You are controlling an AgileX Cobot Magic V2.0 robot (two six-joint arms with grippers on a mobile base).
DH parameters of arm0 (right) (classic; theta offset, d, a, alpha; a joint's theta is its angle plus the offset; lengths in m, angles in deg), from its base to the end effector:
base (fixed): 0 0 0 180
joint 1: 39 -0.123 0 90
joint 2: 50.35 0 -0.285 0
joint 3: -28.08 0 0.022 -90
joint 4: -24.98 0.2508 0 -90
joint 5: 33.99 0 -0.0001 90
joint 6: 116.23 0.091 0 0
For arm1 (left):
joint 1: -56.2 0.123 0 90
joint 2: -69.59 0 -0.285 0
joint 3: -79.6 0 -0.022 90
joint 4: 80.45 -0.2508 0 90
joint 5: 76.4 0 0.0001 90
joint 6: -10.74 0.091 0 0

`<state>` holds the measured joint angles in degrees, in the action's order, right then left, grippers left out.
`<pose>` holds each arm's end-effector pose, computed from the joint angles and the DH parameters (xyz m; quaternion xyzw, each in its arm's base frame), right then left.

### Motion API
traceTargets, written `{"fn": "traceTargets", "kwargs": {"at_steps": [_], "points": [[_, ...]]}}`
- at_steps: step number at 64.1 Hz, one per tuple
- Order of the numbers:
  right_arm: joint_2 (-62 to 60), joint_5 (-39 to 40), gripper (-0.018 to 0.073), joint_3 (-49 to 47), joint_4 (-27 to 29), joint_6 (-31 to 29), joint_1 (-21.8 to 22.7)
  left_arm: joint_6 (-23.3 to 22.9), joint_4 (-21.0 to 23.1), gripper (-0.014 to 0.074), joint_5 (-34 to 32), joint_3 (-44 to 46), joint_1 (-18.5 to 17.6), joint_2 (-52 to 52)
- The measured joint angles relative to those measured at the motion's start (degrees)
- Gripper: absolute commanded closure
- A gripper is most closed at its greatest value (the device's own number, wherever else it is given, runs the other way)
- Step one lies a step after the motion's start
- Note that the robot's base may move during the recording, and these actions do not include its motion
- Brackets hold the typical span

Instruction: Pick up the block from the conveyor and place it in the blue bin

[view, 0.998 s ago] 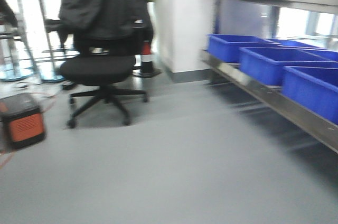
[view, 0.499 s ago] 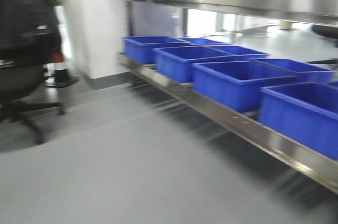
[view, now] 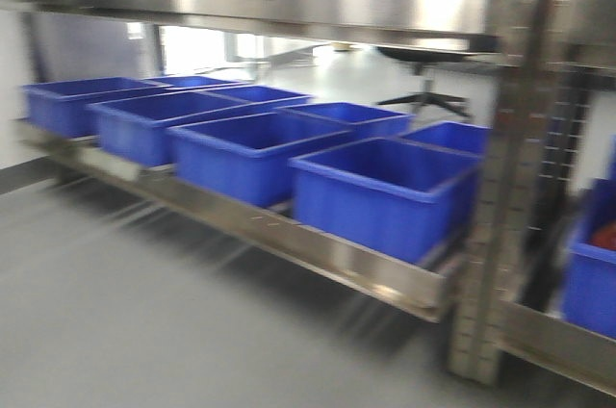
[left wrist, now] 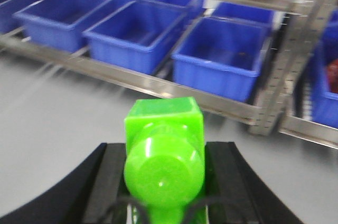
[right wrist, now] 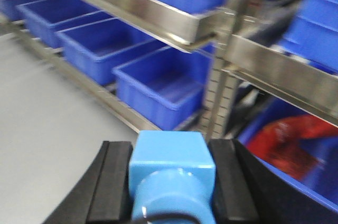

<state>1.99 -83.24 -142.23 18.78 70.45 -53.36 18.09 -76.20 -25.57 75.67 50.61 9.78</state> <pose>0.1197 0.0229 0.4529 -0.0612 0.8220 0.0501 0.5639 0.1533 -0.0203 0.4623 0.0906 0.8359 -0.0285 0.5406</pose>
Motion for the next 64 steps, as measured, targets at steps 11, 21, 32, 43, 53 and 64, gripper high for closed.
{"fn": "traceTargets", "kwargs": {"at_steps": [11, 21, 32, 43, 53, 64], "points": [[0.0, 0.0, 0.0722, 0.0, 0.0, 0.0, 0.0, 0.0, 0.0, 0.0707, 0.0, 0.0, 0.0, 0.0], [0.0, 0.0, 0.0722, 0.0, 0.0, 0.0, 0.0, 0.0, 0.0, 0.0707, 0.0, 0.0, 0.0, 0.0], [0.0, 0.0, 0.0722, 0.0, 0.0, 0.0, 0.0, 0.0, 0.0, 0.0707, 0.0, 0.0, 0.0, 0.0], [0.0, 0.0, 0.0722, 0.0, 0.0, 0.0, 0.0, 0.0, 0.0, 0.0707, 0.0, 0.0, 0.0, 0.0], [0.0, 0.0, 0.0722, 0.0, 0.0, 0.0, 0.0, 0.0, 0.0, 0.0707, 0.0, 0.0, 0.0, 0.0], [0.0, 0.0, 0.0722, 0.0, 0.0, 0.0, 0.0, 0.0, 0.0, 0.0707, 0.0, 0.0, 0.0, 0.0]]}}
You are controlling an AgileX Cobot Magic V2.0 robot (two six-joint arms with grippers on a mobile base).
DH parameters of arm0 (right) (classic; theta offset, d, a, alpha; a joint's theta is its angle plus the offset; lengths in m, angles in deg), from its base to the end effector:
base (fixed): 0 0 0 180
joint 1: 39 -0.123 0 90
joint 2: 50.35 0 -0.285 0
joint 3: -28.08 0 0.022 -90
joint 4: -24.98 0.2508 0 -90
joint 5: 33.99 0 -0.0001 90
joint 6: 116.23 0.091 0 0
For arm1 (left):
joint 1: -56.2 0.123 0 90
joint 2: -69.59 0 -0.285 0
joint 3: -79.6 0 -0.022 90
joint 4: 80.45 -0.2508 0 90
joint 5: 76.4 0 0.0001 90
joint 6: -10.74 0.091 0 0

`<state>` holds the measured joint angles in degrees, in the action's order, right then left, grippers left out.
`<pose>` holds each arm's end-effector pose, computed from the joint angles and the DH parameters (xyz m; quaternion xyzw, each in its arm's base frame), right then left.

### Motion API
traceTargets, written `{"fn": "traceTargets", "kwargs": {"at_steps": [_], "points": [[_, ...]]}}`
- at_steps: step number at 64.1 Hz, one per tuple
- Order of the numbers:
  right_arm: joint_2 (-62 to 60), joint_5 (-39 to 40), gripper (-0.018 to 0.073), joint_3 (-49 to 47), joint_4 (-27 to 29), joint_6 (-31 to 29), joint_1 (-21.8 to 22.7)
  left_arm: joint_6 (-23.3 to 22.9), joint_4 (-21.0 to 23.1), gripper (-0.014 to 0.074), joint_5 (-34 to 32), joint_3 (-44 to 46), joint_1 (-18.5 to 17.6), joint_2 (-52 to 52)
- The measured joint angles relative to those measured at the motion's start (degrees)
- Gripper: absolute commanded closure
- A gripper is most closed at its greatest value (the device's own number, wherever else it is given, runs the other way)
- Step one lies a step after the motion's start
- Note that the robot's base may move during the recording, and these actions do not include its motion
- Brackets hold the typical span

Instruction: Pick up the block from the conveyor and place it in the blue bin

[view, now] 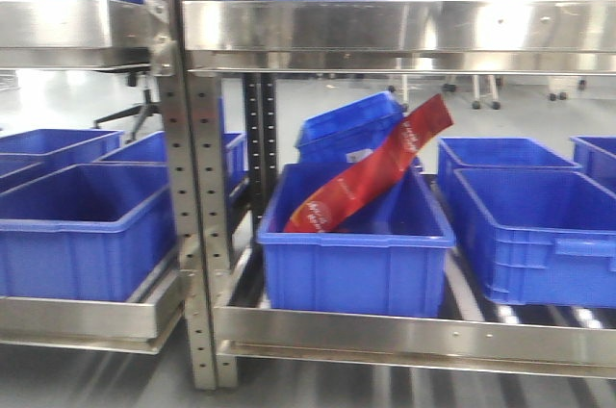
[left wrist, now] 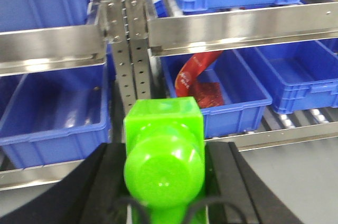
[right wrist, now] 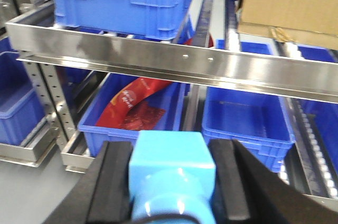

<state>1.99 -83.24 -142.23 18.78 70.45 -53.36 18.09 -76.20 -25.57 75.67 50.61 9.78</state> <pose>0.1197 0.0229 0.4529 -0.0612 0.8220 0.0501 0.5639 0.1533 -0.0203 0.4623 0.0906 0.8359 -0.0285 0.5406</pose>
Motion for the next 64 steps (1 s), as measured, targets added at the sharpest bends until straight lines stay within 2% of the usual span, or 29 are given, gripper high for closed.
{"fn": "traceTargets", "kwargs": {"at_steps": [64], "points": [[0.0, 0.0, 0.0722, 0.0, 0.0, 0.0, 0.0, 0.0, 0.0, 0.0707, 0.0, 0.0, 0.0, 0.0]]}}
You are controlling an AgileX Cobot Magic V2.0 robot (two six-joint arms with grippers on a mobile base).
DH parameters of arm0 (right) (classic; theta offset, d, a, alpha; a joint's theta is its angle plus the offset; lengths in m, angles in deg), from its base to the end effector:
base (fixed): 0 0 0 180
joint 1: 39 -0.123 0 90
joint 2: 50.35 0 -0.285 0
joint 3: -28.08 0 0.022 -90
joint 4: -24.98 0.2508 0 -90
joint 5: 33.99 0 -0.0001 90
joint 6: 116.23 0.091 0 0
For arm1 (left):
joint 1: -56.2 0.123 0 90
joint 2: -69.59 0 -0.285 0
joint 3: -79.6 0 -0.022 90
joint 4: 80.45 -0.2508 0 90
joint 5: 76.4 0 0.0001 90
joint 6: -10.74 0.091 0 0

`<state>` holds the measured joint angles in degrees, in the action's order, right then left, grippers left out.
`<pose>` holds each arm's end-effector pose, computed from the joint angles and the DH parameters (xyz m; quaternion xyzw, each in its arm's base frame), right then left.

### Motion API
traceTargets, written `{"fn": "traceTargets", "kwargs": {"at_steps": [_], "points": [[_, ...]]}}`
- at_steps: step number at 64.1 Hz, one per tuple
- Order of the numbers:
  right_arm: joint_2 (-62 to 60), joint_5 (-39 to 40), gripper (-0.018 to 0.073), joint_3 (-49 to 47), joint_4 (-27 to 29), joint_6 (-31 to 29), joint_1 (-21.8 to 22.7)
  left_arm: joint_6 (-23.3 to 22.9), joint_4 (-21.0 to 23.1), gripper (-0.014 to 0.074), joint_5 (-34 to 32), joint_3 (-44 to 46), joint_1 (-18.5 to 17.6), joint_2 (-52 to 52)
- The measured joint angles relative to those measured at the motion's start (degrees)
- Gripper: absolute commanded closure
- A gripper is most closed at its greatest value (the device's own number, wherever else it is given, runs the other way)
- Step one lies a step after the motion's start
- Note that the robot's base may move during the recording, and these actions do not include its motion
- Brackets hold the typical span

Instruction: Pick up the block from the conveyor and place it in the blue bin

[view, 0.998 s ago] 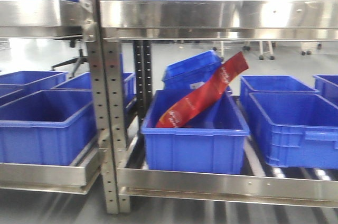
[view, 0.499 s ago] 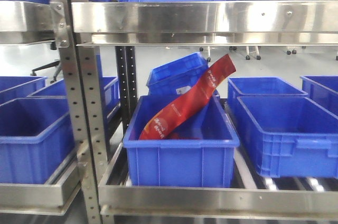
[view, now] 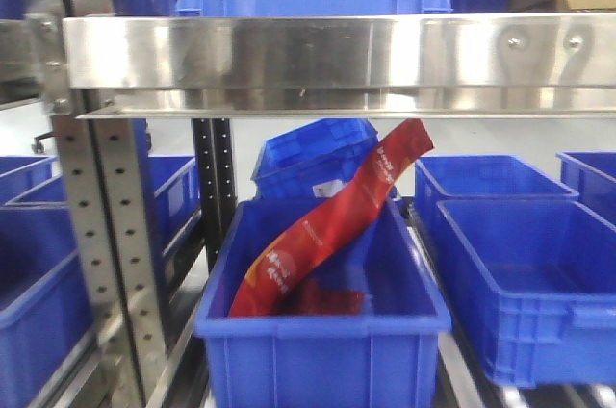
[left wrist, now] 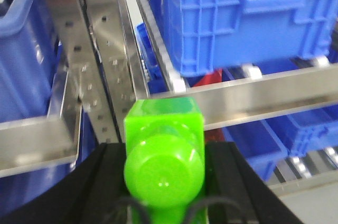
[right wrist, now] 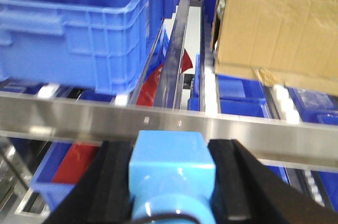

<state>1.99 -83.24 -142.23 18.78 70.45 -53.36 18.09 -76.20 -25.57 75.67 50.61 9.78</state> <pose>0.1197 0.0229 0.4529 -0.0612 0.8220 0.0501 0.5639 0.1533 -0.0203 0.4623 0.0906 0.8359 -0.0285 0.5406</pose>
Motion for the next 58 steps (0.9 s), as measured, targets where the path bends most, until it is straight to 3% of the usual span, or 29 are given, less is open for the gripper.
{"fn": "traceTargets", "kwargs": {"at_steps": [58], "points": [[0.0, 0.0, 0.0722, 0.0, 0.0, 0.0, 0.0, 0.0, 0.0, 0.0707, 0.0, 0.0, 0.0, 0.0]]}}
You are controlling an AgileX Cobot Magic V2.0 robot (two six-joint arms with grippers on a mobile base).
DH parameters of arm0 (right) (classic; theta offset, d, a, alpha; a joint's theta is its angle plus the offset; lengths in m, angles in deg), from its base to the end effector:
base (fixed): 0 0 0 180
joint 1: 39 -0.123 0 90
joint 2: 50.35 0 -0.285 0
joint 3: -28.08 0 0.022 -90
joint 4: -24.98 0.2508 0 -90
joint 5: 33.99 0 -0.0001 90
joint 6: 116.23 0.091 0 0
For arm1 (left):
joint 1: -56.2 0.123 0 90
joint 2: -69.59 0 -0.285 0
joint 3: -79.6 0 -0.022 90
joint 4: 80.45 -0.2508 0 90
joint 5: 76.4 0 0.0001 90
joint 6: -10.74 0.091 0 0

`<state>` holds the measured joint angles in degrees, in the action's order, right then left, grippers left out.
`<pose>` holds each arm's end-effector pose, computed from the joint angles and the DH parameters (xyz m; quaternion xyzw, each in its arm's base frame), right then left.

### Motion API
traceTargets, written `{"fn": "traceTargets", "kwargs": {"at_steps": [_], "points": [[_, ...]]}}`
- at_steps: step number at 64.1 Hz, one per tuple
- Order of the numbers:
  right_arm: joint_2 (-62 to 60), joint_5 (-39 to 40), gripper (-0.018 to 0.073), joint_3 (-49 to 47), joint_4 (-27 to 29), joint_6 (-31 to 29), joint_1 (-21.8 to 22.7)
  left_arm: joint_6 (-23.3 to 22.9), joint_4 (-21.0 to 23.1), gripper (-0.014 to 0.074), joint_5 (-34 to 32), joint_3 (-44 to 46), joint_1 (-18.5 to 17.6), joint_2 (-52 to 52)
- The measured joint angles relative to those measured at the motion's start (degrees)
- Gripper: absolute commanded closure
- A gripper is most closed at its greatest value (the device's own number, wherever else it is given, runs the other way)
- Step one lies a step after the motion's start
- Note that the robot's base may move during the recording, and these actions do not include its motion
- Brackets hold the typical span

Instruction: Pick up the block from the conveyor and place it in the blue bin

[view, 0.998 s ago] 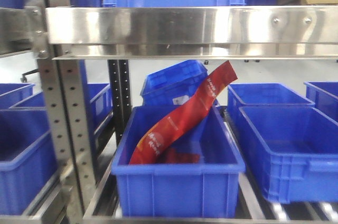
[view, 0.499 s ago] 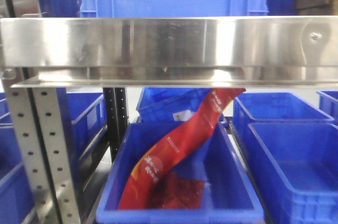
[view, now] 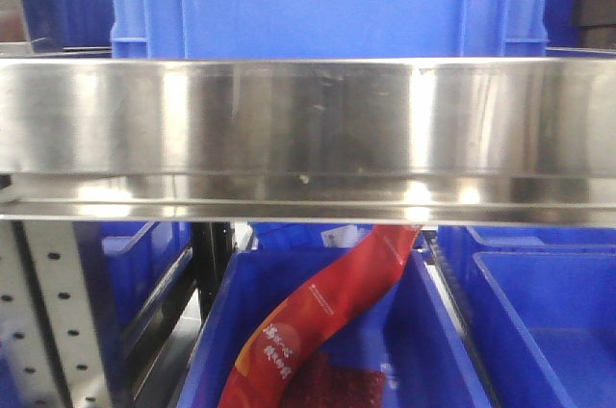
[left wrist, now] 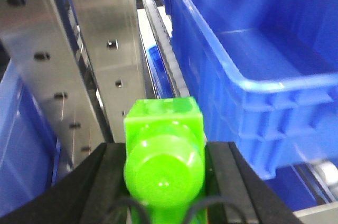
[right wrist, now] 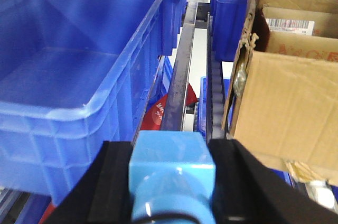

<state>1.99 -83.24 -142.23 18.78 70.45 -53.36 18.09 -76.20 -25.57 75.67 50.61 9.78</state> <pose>0.1197 0.0229 0.4529 -0.0612 0.8220 0.0501 0.5639 0.1533 -0.0203 0.4623 0.0906 0.8359 -0.0285 0.5406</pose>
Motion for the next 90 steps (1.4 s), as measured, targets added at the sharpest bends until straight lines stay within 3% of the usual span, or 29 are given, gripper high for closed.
{"fn": "traceTargets", "kwargs": {"at_steps": [90], "points": [[0.0, 0.0, 0.0722, 0.0, 0.0, 0.0, 0.0, 0.0, 0.0, 0.0707, 0.0, 0.0, 0.0, 0.0]]}}
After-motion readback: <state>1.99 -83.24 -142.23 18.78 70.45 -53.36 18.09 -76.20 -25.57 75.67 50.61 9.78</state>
